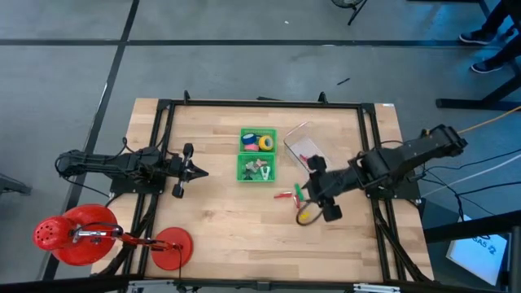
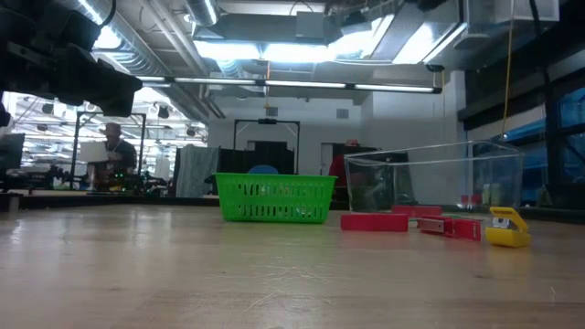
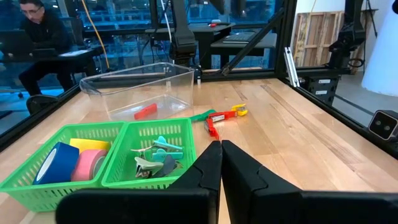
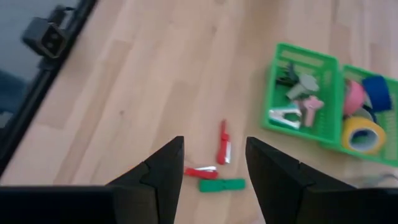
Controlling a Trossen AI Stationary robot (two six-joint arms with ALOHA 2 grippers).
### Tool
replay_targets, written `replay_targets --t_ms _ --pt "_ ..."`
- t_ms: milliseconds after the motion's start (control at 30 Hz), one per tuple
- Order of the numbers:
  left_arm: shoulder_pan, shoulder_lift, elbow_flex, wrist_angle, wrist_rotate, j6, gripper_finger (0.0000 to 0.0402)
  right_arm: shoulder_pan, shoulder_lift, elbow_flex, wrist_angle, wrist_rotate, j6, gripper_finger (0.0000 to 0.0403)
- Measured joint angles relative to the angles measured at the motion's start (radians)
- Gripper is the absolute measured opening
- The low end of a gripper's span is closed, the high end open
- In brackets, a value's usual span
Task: Pick and place Stapler, Stapler remover, tape
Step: Put the top red stapler into the transparent bin
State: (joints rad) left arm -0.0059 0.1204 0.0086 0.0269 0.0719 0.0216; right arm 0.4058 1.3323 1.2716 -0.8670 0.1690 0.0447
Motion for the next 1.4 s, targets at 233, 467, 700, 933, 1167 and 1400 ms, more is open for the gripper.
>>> replay_targets --t_ms 233,467,700,933,1167,1400 --pt "0.0 0.0 0.0 0.0 0.0 0.0 0.0006 0.089 0.062 0.0 0.029 0.007 0.0 0.0174" --pt "0.0 0.0 0.0 0.0 0.0 0.0 0.0007 0.12 0.207 0.0 0.039 0.007 -0.058 0.0174" --pt "0.0 0.0 0.0 0.0 0.0 0.0 0.0008 0.093 0.37 0.0 0.087 0.098 -0.079 0.0174" --pt "0.0 0.0 0.0 0.0 0.0 0.0 0.0005 0.024 0.497 0.0 0.115 0.098 -0.089 0.0174" --pt "0.0 0.0 0.0 0.0 0.0 0.0 0.0007 -0.07 0.551 0.0 0.148 0.025 -0.105 0.0174" --pt "0.0 0.0 0.0 0.0 0.0 0.0 0.0006 -0.132 0.576 0.0 0.221 -0.043 -0.104 0.0174"
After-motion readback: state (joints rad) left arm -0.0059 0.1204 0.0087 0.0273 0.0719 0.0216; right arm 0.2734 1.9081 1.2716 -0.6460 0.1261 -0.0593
